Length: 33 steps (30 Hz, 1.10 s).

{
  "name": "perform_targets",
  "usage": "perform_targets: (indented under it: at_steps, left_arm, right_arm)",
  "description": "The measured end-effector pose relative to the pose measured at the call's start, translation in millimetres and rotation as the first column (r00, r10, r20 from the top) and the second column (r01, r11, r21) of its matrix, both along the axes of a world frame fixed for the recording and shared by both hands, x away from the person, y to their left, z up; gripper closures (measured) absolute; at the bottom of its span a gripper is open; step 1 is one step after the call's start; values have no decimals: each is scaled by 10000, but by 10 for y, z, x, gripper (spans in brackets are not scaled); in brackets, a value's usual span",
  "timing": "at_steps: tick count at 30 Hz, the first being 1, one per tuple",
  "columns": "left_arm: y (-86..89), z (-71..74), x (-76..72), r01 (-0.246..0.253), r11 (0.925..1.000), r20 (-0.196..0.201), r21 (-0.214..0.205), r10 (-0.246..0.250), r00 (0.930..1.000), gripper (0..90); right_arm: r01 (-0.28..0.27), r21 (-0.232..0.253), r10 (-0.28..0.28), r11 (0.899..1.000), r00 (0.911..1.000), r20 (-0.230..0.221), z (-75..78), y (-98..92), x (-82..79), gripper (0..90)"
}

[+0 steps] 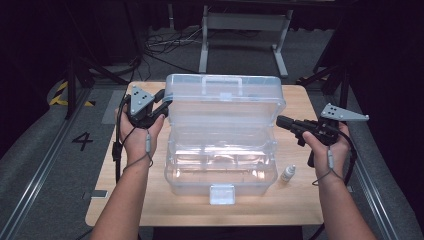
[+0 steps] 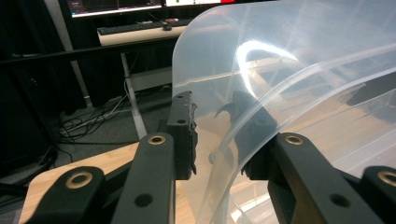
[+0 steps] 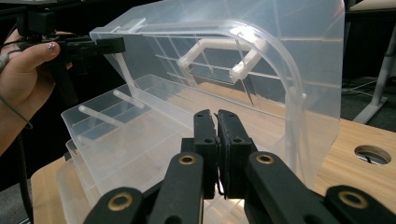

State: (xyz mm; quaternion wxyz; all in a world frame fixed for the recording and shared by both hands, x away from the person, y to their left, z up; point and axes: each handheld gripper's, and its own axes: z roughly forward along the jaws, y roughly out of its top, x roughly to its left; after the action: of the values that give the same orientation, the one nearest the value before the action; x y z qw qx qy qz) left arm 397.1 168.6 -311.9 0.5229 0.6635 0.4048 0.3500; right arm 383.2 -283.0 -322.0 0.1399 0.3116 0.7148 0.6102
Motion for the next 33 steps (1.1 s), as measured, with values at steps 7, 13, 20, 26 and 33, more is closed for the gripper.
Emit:
perform_targets:
  at_steps: [7, 13, 20, 26, 33]
  left_arm:
    - [-3, -4, 30, -130, 9998, 0, 139, 130, 9999, 729]
    - [6, -10, 58, -105, 9999, -21, 65, 105, 9999, 733]
    - [43, -35, 146, 98, 9993, -22, -366, -99, 9999, 732]
    - [54, -32, 210, 161, 9985, -91, -525, -166, 9998, 731]
    - [56, -13, 266, 174, 9985, -228, -525, -186, 9996, 732]
  right_arm:
    - [40, -91, -40, 10000, 10000, -18, -22, -47, -38, 869]
    - [74, -124, -75, 9999, 10000, -56, -52, -94, -71, 866]
    - [40, -546, -49, 9985, 9998, -177, -120, -144, -166, 850]
    - [-166, -854, 135, 9962, 9992, -367, -176, -180, -278, 840]
    - [-798, -1385, 719, 9871, 9955, -612, -307, -219, -455, 809]
